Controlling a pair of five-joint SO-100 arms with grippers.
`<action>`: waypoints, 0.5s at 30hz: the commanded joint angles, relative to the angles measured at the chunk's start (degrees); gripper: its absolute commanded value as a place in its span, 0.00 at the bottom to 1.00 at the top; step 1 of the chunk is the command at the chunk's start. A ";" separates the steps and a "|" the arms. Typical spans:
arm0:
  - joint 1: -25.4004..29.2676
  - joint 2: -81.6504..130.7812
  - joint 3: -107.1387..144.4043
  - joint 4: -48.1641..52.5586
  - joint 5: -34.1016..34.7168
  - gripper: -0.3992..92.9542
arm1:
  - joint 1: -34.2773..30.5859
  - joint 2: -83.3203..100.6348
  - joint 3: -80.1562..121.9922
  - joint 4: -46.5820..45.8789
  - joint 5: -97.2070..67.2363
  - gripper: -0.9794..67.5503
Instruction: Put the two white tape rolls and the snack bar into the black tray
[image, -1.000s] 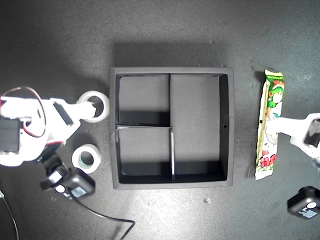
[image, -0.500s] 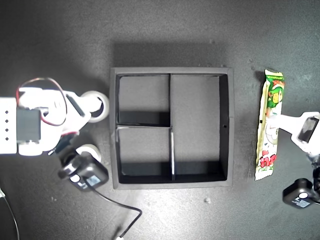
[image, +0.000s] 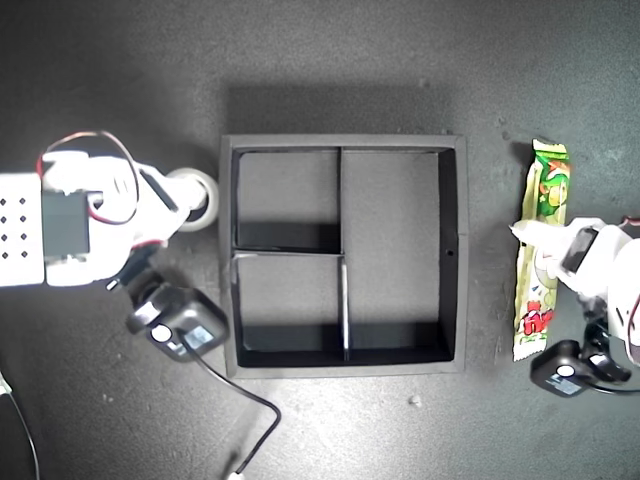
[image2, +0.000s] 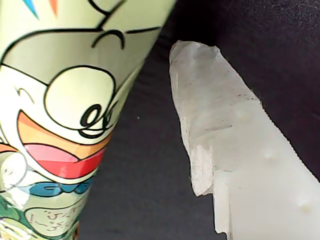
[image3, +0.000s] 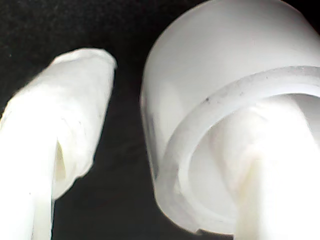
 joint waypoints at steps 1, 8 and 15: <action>-0.70 0.00 0.18 -0.79 0.35 0.11 | 1.23 -0.79 -2.29 -1.76 -4.39 0.31; -1.58 1.14 1.23 -0.62 0.44 0.05 | 2.72 -0.88 -3.60 -2.64 -5.27 0.19; -2.02 12.30 1.93 5.89 0.70 0.02 | 3.52 -0.88 -9.84 2.02 -8.61 0.15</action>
